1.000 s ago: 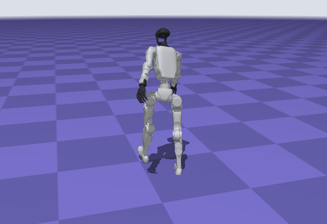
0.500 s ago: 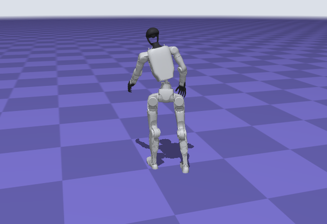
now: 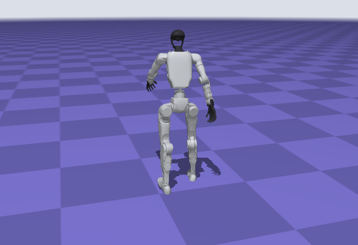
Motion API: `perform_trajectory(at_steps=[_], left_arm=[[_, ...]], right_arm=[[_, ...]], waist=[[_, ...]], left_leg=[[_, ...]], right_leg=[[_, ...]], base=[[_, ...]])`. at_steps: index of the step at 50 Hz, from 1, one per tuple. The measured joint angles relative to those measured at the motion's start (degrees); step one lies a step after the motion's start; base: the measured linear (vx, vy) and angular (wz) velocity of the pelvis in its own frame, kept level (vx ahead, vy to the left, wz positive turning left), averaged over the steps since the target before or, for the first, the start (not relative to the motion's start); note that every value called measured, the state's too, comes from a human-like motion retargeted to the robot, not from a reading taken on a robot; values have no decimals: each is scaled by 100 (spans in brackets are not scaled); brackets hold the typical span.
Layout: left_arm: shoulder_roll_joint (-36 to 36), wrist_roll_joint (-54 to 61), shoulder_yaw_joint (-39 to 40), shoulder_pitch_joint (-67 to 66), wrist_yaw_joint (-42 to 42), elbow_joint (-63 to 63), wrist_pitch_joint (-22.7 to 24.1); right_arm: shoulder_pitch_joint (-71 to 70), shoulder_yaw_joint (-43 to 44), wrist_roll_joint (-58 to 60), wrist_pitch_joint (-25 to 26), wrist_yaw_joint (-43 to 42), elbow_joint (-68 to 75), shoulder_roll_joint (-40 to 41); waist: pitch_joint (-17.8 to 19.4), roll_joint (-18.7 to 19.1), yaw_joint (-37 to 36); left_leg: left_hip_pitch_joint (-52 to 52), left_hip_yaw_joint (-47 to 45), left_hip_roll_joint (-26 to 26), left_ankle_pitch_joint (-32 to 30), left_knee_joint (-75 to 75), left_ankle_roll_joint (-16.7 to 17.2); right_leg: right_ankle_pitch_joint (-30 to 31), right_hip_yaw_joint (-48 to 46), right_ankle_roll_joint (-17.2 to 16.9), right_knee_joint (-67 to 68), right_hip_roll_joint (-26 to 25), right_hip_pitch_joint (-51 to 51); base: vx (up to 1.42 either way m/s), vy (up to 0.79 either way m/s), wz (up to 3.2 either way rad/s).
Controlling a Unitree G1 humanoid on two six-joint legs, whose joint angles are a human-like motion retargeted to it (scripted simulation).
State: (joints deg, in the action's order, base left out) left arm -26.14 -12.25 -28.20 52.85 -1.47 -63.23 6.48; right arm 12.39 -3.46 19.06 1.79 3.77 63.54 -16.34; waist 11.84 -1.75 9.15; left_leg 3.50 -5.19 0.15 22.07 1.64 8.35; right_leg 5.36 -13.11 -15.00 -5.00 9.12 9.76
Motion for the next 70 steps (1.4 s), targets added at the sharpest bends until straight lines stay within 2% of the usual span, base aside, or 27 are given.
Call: perform_trajectory(at_steps=[5, 9, 13, 19, 22, 27, 34, 38, 43, 47, 52, 61, 66, 70], left_arm=[[259, -452, 156, -1891, 381, -28, 121], [473, -700, 560, -3342, 645, -506, 44], [584, -422, 1398, -4574, 543, -1202, -176], [456, 968, 3179, -5903, 174, -1985, -438], [376, 1515, 3780, -6434, 165, -2104, -484], [414, 1912, 4173, -7029, 552, -1996, -555], [568, 1964, 4145, -7295, 1249, -1585, -587], [513, 1983, 4000, -6974, 1238, -1532, -515], [314, 1872, 3756, -5864, 717, -1817, -518], [208, 1753, 3556, -4559, 86, -2013, -537], [208, 1870, 2981, -2734, -450, -1804, -361], [-217, 1961, 1311, -147, -468, -657, -54], [-408, 1819, 822, 888, -705, -404, -62], [-387, 1705, 663, 1196, -797, -105, -42]], right_arm=[[-561, 5, 43, -23, -314, 696, -119], [-1331, -261, 276, 28, -644, 1219, -256], [-2201, -500, 380, 69, -1102, 1379, -394], [-3592, -525, 50, 76, -1690, 1149, -602], [-4237, -514, -156, 83, -1848, 974, -692], [-5282, -646, -314, 114, -1846, 619, -757], [-5992, -1061, -178, 27, -1525, -183, -591], [-5800, -1492, 8, -103, -1388, -774, -420], [-4952, -1935, 427, -248, -1123, -1477, -294], [-3997, -1934, 710, -299, -979, -1661, -169], [-2851, -1473, 610, -209, -1106, -1262, 93], [-960, -404, -444, -16, -1059, -546, 104], [-214, -126, -529, 114, -855, -65, -51], [132, 95, -340, 234, -652, 418, -100]], waist=[[-256, 424, -229], [-365, 490, -653], [-351, 396, -1151], [-157, 204, -1936], [-55, 134, -2317], [147, 22, -2801], [295, -347, -3273], [216, -764, -3495], [-2, -1269, -3542], [-189, -1412, -3318], [-304, -1274, -2785], [-213, -895, -1680], [-134, -730, -1216], [-115, -578, -875]], left_leg=[[21, 237, -44, -122, 26, -184], [-89, 224, -181, -233, 76, -389], [-358, -51, -311, -344, 160, -470], [-915, -591, -321, -734, 280, -392], [-1194, -813, -228, -966, 324, -359], [-1591, -1230, 14, -1083, 336, -323], [-1710, -1752, 311, -1111, 336, -257], [-1641, -1951, 439, -1322, 336, -196], [-1513, -2073, 411, -1344, 336, -154], [-1328, -1984, 304, -1170, 336, -166], [-1020, -1742, 276, -965, 326, -169], [-396, -1404, 262, -608, 268, -51], [-189, -1223, 244, -367, 79, 5], [-86, -992, 195, -174, -84, -22]], right_leg=[[-343, -138, 0, 0, 40, -184], [-549, -61, 0, 0, 118, -384], [-746, 69, 0, 20, 241, -621], [-1006, 300, 0, 81, 332, -946], [-1135, 422, 0, 112, 293, -1074], [-1355, 648, 0, 163, 155, -1231], [-1652, 1076, 0, 227, 20, -1368], [-1759, 1360, 0, 279, -10, -1329], [-1654, 1561, 0, 372, 83, -1287], [-1602, 1610, 3, 349, 85, -1285], [-1528, 1605, 66, 209, -151, -1125], [-992, 1257, 73, 49, -346, -370], [-494, 984, 80, 1, -302, 32], [-173, 914, 44, 0, -237, 246]], base=[[31, -19, 28], [29, -14, -12], [28, -7, -27], [26, -3, -36], [25, -4, -46], [27, -2, -49], [33, 9, -62], [37, 17, -70], [37, 24, -36], [35, 26, 11], [30, 18, 38], [26, 10, 34], [27, 4, 33], [30, -1, 55]])
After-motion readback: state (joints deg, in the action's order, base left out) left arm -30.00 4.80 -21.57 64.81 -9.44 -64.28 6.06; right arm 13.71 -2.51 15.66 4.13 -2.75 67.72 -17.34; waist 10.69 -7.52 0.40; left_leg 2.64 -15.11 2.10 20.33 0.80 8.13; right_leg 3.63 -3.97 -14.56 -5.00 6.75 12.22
